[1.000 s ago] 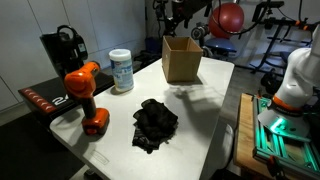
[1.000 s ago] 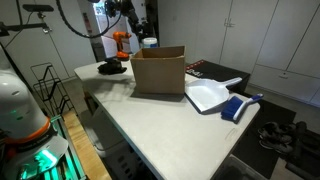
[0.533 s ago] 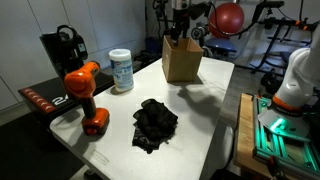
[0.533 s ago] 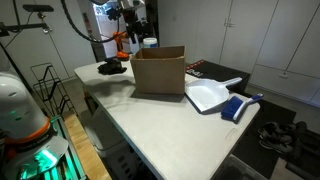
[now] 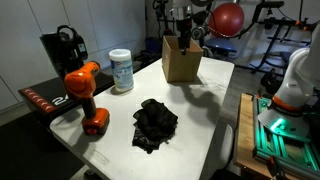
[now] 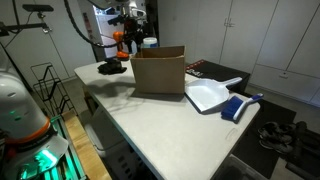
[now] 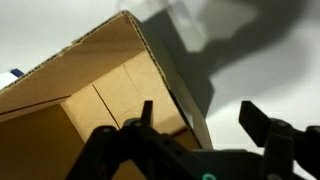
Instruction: Flip the cardboard box to the right twice
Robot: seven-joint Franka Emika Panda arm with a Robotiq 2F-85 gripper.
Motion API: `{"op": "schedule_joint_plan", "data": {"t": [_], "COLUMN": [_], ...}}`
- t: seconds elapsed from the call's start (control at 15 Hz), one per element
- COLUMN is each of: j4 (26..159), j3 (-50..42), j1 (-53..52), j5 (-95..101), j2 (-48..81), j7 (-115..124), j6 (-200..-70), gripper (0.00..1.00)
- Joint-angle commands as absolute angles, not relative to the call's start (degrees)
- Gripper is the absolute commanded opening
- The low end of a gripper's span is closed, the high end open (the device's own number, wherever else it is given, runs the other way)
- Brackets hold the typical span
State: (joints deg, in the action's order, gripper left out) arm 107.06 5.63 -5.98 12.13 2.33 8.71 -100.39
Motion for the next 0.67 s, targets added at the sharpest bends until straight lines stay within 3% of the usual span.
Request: {"op": "schedule_joint_plan", "data": {"t": [0.0,0.47,0.6], "j4": [107.16,104.5,103.82], "j3": [5.59,5.51,5.4], "j1": [-5.98,-5.94,-5.86], "j5": [10.09,4.86,3.58], "j2": [2.91,4.0,4.28], "j7": [9.02,12.62,14.41], "j6": [-96.87,-90.68,-90.25], "gripper": [0.56,0.02,0.0]}}
